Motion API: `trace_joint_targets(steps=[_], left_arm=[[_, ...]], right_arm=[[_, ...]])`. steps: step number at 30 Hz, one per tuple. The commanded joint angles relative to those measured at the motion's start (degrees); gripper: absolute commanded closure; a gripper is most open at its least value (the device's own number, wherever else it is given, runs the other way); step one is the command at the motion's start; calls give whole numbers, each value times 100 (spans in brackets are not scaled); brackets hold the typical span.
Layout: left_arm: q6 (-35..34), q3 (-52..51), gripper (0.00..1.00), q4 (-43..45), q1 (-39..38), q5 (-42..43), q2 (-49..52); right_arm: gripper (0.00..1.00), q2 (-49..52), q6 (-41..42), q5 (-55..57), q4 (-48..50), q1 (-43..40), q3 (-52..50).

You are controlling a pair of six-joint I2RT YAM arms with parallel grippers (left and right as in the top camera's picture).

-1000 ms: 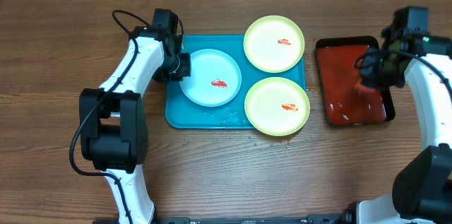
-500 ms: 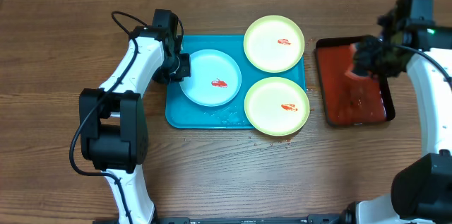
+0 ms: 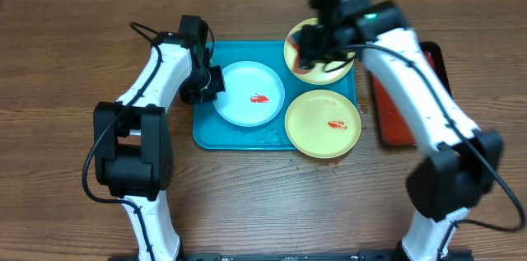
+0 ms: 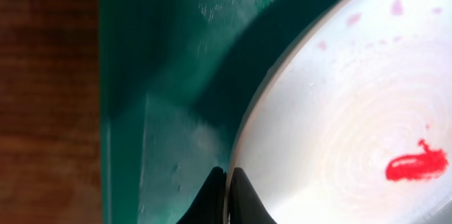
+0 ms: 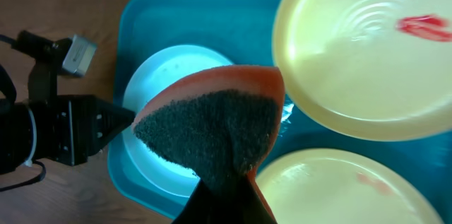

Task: Clean dirty plates on tray and stack at the side
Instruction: 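Lift the sponge with right gripper and carry it over white plate, then scrub the white plate with the sponge while left gripper holds it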

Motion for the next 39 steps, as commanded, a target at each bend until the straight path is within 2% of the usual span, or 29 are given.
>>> trace_joint_targets(steps=[1,8,16,20,27,39], left_arm=[[-151,-330,96,315,-33,-52,240],[-85,-723,96,916,-33,-70,306],[26,-761,96,1036,-33,-70,306],[39,-761,96,1032,-33,-68,306],[42,-761,96,1032,-35,-61,306],[42,-761,96,975,-37,-46,306]], right_arm=[[96,426,345,-17,164,212,140],[96,1314,367,-35,332,498,140],[96,1912,376,-11,608,549,138],[96,2245,671,50,680,551,133],[96,2546,839,-37,761,706,133],[96,2754,1093,-660,1250,1467,136]])
